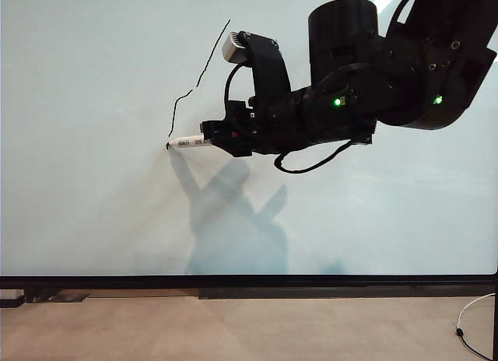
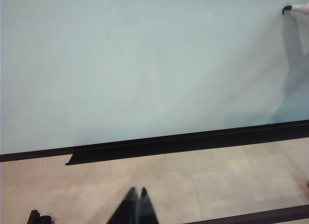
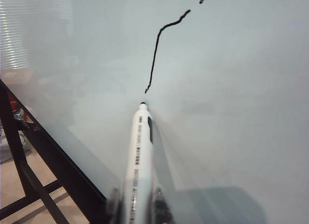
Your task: Pick up the pen on the shelf to the right of the whiteboard and draw a triangle.
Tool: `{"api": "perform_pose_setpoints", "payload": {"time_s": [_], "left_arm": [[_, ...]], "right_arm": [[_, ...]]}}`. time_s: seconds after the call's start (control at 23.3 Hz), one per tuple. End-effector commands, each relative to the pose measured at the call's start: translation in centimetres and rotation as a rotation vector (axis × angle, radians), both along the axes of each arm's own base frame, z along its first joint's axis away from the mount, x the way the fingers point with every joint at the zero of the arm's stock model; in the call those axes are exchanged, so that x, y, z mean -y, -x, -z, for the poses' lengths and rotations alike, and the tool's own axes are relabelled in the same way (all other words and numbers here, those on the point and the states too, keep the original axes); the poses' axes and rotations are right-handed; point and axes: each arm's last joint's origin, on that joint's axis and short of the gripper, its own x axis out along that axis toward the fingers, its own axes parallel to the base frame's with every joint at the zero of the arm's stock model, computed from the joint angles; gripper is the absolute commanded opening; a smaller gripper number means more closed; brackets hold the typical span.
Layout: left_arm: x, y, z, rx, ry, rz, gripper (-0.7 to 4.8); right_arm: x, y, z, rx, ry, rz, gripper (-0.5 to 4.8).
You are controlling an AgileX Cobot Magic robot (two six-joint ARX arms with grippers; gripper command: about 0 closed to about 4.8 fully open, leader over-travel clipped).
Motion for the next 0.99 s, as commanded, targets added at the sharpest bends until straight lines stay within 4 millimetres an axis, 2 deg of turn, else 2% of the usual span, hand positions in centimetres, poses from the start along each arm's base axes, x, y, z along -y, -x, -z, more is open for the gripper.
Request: {"api": "perform_pose_setpoints", "payload": {"time_s": [0.04,0.65,0.82,0.99], "left_arm": [[0.0,0.0,-0.2,0.009,-0.001,0.001,-0.05],[0.0,0.0,-0.2,0.009,-0.001,0.001,-0.05],[0.0,0.0,-0.2,0.009,-0.001,0.001,-0.05],[0.0,0.0,-0.2,0.009,-0.001,0.001,-0.05]], "right_arm": [[0.6,-0.4,-1.0,0.053,-0.01,0.083,-0.05],[1.3,-0.4,-0.9,0.038,0.008,0.099,-0.06],[2.2,0.4,-0.7,0.04,0.008,0.108,-0.06],[2.9,0.3,-0.8,0.04,0.006,0.125,-0.05]]}}
